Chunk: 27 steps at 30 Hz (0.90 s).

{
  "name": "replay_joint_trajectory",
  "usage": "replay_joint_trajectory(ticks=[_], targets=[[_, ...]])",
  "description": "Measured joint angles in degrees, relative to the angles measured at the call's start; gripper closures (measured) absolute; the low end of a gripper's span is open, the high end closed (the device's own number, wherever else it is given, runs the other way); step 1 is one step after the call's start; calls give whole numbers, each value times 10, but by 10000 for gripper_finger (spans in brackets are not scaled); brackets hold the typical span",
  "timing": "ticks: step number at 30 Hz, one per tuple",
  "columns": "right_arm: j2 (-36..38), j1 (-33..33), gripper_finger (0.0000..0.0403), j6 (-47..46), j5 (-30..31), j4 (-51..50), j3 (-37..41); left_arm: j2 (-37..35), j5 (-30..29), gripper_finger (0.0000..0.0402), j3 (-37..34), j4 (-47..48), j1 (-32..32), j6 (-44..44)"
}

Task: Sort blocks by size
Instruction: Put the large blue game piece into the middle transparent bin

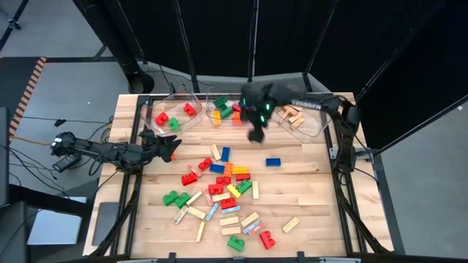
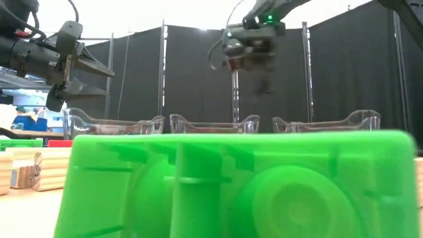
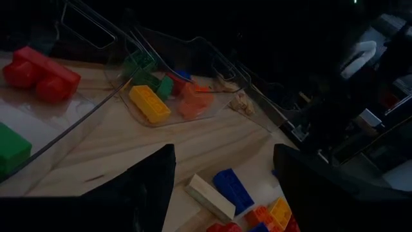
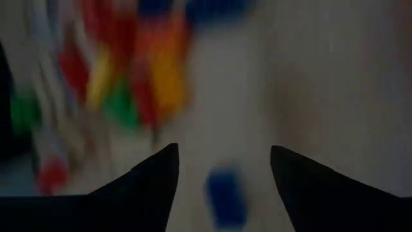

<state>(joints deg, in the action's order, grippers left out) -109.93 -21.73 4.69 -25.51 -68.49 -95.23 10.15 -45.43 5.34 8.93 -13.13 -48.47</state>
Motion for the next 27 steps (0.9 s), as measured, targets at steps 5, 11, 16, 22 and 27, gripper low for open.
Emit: replay_joint_trajectory(ticks=[5, 11, 16, 22, 27], targets=[[43, 73, 170, 24, 4, -4, 124, 0, 0, 133, 0, 0, 0, 0], [185, 120, 181, -90, 109, 187, 332, 0, 0, 133, 0, 0, 0, 1], [267, 157, 181, -118, 172, 301, 444, 0, 0, 133, 0, 0, 0, 2], [252, 169, 167, -122, 201, 338, 486, 0, -3, 133, 0, 0, 0, 2], [221, 169, 135, -106, 212, 364, 485, 0, -6, 133, 0, 0, 0, 2]])
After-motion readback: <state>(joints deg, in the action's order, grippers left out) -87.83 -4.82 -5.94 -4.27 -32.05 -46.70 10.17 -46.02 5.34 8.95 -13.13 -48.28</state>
